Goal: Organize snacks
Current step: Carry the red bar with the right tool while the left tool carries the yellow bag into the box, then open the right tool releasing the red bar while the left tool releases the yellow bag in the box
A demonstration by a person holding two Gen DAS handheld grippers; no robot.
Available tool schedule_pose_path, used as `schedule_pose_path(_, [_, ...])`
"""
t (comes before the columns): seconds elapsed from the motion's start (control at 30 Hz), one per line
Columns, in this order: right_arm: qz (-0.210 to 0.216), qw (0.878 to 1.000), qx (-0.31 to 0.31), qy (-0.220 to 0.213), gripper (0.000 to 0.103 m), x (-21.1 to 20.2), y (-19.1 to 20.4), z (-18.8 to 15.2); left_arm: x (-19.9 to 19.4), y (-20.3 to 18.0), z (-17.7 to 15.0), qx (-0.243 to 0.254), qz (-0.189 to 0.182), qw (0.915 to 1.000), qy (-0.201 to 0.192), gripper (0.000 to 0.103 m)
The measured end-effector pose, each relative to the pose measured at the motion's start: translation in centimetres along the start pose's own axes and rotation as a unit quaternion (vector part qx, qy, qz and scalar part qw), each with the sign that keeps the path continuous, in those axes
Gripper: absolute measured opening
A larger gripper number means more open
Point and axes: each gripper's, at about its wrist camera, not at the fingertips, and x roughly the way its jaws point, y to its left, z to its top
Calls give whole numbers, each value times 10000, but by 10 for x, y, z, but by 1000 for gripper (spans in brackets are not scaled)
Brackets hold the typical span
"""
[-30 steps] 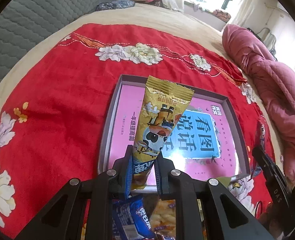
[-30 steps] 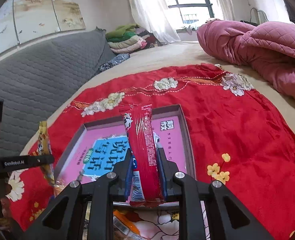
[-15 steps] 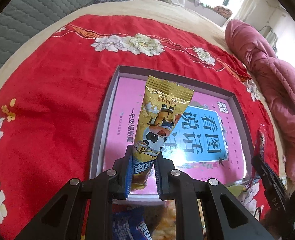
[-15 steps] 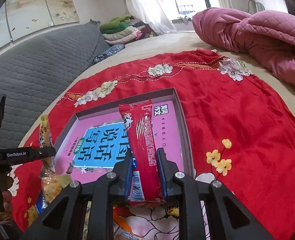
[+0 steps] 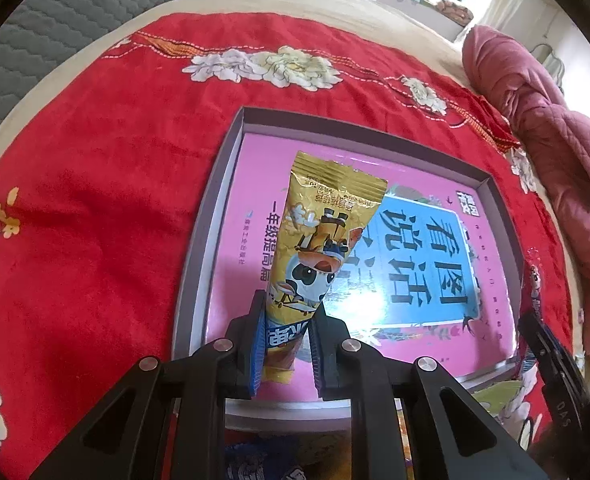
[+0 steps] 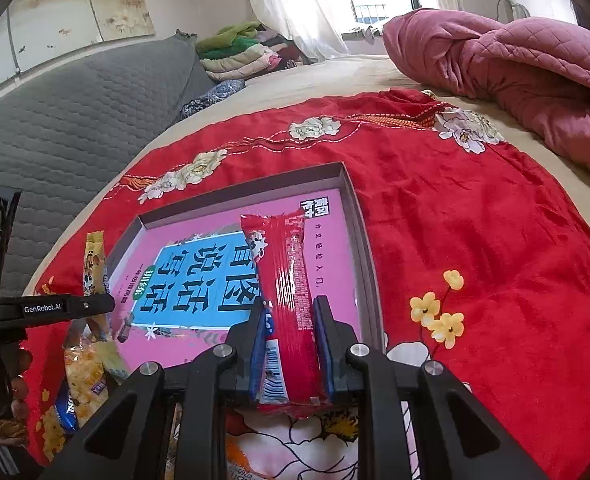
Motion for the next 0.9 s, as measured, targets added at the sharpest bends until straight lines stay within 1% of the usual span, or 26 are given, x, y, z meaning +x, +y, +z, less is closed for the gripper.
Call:
schedule_pose_path(0.23, [-148,9999,-10,48,23,5,-3,-3,6,2,0,-67,55,9999,63,19])
schedule_pose_path(0.43, [-215,9998,53,19,23,5,-8,-3,6,2,-1,-11,125,9999,46,19])
schedule_pose_path(0.9, [-434,9990,110,-19,24,3,-17,0,11,2,-3,-40,200,9996,172,19])
